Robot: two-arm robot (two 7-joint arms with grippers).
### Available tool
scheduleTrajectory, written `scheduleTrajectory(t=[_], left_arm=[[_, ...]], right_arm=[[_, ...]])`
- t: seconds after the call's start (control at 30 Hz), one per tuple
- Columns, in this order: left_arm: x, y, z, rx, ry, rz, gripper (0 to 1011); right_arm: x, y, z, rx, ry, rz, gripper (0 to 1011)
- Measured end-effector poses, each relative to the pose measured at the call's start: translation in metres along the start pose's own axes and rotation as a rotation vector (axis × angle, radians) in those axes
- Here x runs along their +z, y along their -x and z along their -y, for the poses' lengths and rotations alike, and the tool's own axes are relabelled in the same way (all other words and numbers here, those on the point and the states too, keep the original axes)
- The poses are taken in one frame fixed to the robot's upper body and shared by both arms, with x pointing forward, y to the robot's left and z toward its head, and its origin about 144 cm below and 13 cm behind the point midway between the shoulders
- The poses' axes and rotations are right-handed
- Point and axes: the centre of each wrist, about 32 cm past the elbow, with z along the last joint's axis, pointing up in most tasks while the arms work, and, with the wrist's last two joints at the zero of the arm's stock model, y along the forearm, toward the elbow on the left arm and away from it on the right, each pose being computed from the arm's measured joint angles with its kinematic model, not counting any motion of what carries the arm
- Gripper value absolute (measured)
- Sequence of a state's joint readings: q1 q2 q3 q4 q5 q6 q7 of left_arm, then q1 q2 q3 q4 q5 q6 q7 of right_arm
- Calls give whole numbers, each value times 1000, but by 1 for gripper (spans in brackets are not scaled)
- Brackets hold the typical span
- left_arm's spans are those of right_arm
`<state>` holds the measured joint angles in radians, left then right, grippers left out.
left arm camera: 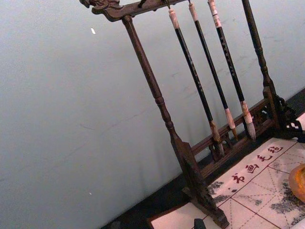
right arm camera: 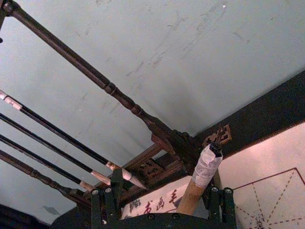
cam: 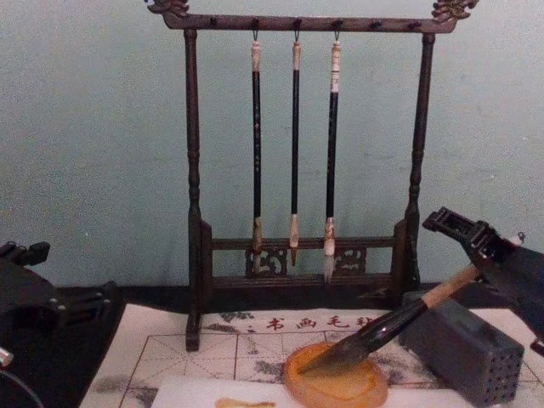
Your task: Pick up the brush from the inkstone, write on the paper, then place the brush back to its original position.
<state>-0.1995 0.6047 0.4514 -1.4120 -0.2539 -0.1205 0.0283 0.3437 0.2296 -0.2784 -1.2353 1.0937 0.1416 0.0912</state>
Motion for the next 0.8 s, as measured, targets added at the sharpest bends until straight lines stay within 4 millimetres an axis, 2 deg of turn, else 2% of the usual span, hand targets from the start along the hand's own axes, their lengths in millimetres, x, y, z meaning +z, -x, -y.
scheduleTrajectory(t=[0.8], left_arm=[[0,0,0,0,0,0,1001]], right_arm=[[0,-8,4,-27,6,-17,1002]])
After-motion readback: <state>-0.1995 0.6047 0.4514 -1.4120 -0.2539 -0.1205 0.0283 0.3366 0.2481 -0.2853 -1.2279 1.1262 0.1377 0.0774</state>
